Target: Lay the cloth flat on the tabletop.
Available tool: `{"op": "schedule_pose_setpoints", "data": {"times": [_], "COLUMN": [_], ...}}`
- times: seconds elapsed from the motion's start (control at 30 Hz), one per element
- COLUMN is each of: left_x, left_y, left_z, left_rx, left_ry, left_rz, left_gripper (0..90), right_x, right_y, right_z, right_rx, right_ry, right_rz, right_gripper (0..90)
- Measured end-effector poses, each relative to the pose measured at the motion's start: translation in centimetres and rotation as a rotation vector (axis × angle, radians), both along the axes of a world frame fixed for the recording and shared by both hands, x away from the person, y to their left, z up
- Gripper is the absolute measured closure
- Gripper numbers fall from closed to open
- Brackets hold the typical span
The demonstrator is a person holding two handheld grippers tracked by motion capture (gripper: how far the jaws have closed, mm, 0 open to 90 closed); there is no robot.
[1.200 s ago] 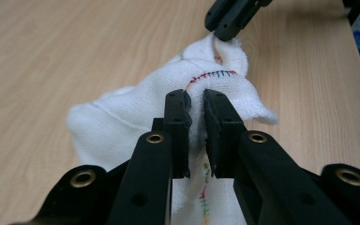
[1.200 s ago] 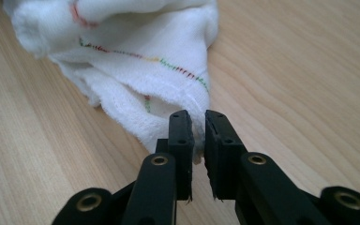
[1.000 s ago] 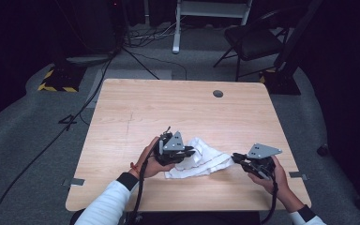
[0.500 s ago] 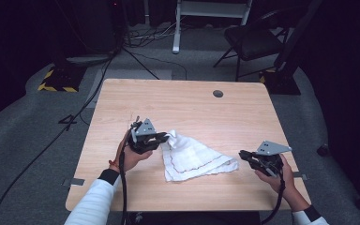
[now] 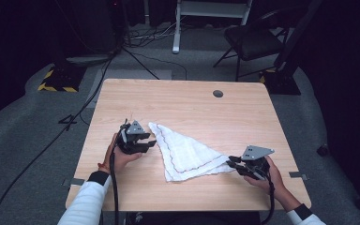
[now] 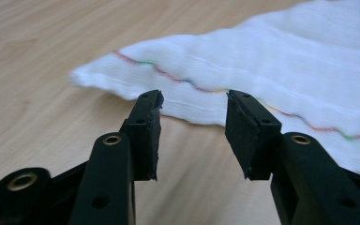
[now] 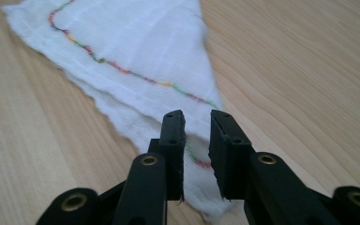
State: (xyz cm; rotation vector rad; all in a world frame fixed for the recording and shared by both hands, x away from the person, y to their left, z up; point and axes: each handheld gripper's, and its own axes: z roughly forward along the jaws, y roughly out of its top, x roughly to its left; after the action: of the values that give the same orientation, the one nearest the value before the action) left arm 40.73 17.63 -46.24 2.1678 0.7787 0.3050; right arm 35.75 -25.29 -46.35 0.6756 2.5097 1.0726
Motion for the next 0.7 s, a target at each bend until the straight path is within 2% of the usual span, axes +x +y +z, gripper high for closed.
{"op": "schedule_pose_setpoints", "data": {"times": [0.03, 0.07, 0.17, 0.2, 0.27, 0.3, 0.37, 0.57, 0.67, 0.7], "left_x": [0.0, -0.4, -1.9, -2.1, -2.6, -3.0, -3.4, -4.8, -5.3, -5.3], "left_y": [0.0, -0.3, -1.0, -1.1, -1.2, -1.3, -1.6, -2.7, -3.3, -3.3], "left_z": [0.0, -0.1, -0.4, -0.5, -0.7, -0.8, -1.0, -1.4, -1.7, -1.7], "left_rx": [0.0, 0.01, 0.053, 0.05, 0.032, 0.036, 0.041, 0.052, 0.065, 0.065], "left_ry": [0.0, 0.017, 0.017, 0.039, 0.046, 0.047, 0.052, 0.071, 0.085, 0.085], "left_rz": [0.0, -0.014, -0.044, -0.041, -0.017, -0.035, -0.039, -0.09, -0.122, -0.122], "left_gripper": [52.9, 52.9, 46.8, 36.9, 33.3, 33.4, 29.3, 26.7, 29.6, 31.0], "right_x": [-0.1, -0.1, -0.3, -0.5, -0.5, -0.6, -0.8, -1.1, -1.5, -1.5], "right_y": [0.3, 0.3, 2.0, 3.3, 3.9, 4.6, 6.2, 9.6, 11.7, 11.7], "right_z": [0.0, 0.0, -0.1, -0.1, -0.2, -0.3, -0.5, -0.8, -1.0, -1.0], "right_rx": [-0.002, -0.002, 0.0, -0.006, -0.007, -0.013, -0.03, -0.02, -0.024, -0.024], "right_ry": [0.0, 0.0, 0.002, -0.002, -0.007, -0.006, 0.005, -0.002, 0.018, 0.018], "right_rz": [0.006, 0.006, 0.061, 0.097, 0.113, 0.13, 0.169, 0.263, 0.332, 0.332], "right_gripper": [70.9, 70.9, 67.9, 64.7, 63.4, 61.6, 59.5, 55.3, 53.7, 53.7]}}
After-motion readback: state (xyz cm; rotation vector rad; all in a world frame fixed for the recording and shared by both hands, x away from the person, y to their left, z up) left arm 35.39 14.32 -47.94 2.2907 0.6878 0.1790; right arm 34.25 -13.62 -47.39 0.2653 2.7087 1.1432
